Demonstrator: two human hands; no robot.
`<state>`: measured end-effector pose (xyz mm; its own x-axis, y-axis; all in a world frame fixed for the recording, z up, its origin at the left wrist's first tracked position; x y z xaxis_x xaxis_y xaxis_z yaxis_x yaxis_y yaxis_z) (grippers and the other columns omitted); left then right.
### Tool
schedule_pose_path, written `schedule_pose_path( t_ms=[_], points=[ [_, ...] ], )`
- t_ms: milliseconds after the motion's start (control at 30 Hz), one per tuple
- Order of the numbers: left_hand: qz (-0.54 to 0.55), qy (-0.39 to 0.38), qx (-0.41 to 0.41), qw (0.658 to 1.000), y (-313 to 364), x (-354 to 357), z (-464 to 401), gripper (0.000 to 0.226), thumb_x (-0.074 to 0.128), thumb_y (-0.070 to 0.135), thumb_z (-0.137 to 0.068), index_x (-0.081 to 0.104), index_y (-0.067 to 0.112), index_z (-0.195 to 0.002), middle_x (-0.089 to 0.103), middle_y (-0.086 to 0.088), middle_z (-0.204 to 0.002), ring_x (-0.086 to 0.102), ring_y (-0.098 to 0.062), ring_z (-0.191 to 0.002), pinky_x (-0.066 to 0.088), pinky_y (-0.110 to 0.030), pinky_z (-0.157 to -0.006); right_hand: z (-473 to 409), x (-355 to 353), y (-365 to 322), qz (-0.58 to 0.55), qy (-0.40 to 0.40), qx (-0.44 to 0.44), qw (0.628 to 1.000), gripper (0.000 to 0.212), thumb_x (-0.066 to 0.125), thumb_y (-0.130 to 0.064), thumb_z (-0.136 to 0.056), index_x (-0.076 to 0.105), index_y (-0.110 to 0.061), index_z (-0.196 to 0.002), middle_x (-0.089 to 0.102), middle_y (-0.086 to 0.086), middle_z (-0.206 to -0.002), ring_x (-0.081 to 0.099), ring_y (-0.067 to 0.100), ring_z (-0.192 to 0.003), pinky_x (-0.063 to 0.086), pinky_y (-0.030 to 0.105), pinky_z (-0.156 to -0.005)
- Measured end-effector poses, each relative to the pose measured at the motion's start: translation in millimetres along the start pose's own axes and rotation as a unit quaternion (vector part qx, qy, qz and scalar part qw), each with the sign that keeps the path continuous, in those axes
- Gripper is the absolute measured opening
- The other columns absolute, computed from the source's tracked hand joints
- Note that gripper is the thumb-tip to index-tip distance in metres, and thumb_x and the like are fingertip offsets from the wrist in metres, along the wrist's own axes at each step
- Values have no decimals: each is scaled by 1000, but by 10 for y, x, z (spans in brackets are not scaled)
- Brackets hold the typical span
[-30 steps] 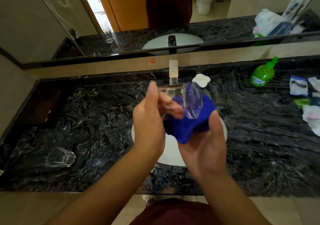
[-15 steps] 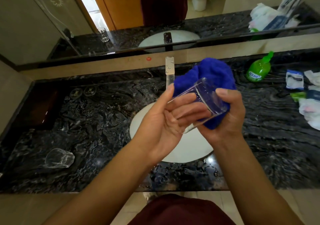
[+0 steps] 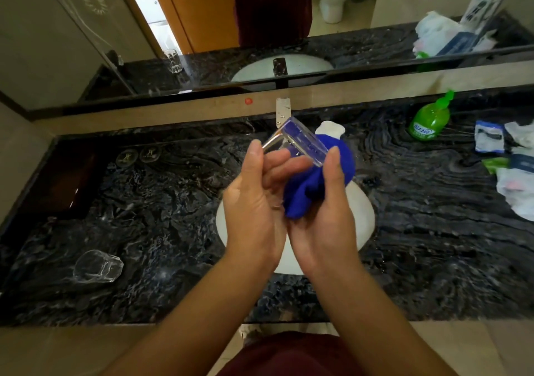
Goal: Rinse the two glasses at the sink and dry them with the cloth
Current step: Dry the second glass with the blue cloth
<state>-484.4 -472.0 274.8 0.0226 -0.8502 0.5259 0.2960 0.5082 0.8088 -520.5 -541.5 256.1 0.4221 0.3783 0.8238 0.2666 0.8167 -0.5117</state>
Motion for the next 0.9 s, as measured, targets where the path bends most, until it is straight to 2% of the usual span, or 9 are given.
schedule_pose_path(
  t_ms=[100,167,267,333,467,600,700,800,900],
  points=[
    [-30,22,10,999,-33,-5,32,41,56,36,-98,77,11,-74,77,-15,-76,76,-23,-74,61,-32,-75,94,12,-19,7,-5,-56,998,56,51,-53,-94,60,-3,-120,62,28,-115,59,40,-112,46,45,-107],
    [-50,36,29,998,-31,-20,17,42,56,37,-99,78,13,-72,77,-13,-79,76,-22,-76,61,-31,-74,130,14,-39,60,-8,-104,993,49,44,-53,-99,51,-5,-109,49,19,-96,47,33,-94,41,46,-95],
    [-85,41,43,995,-26,-56,24,42,55,41,-98,79,14,-76,77,-14,-81,76,-24,-79,60,-34,-75,159,9,-25,205,-17,-176,963,41,52,-38,-101,51,-3,-124,61,4,-108,58,18,-105,48,41,-98],
    [-88,35,19,995,-18,-79,50,47,51,47,-99,79,11,-84,78,-17,-89,76,-29,-87,60,-40,-82,174,-6,-47,292,-23,-238,926,29,55,-27,-101,51,-22,-129,66,-13,-113,63,6,-110,49,26,-96],
    [-75,16,-83,994,36,-118,69,68,37,59,-102,73,2,-111,75,-24,-107,73,-33,-98,54,-46,-96,202,-39,-89,426,-67,-353,830,41,62,-31,-95,49,-42,-132,57,19,-125,62,32,-113,49,44,-98],
    [-85,6,-104,991,144,-174,37,73,31,61,-102,72,2,-114,72,-27,-115,71,-37,-103,54,-45,-96,201,-92,-68,563,-142,-424,695,41,62,-43,-96,57,-17,-128,36,17,-149,49,46,-133,41,63,-107],
    [-125,-12,-81,989,183,-198,32,82,26,67,-101,68,0,-122,71,-29,-116,67,-42,-114,53,-48,-103,181,3,-143,613,-159,-457,625,41,67,-41,-91,65,-14,-123,41,20,-147,47,44,-135,37,67,-106],
    [-148,-26,-57,987,180,-158,74,83,24,68,-99,72,2,-117,75,-22,-112,72,-33,-109,55,-42,-99,161,163,-231,657,-166,-452,580,37,69,-34,-87,76,-7,-112,59,23,-134,53,39,-131,42,58,-105],
    [-177,-29,-28,983,157,-155,65,78,26,68,-98,76,10,-111,78,-15,-104,74,-24,-102,58,-36,-91,127,326,-327,710,-179,-389,559,31,60,-40,-90,75,-15,-102,69,4,-107,62,24,-104,49,39,-85]
  ],
)
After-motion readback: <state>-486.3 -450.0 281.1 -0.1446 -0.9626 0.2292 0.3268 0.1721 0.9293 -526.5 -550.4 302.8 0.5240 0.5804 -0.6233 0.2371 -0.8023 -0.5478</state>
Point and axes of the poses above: each hand's wrist, its own z-axis away from the middle knuckle, its own x-axis out of the palm, y = z × x, the point moved 4 cm from there along -z, towards the middle knuckle
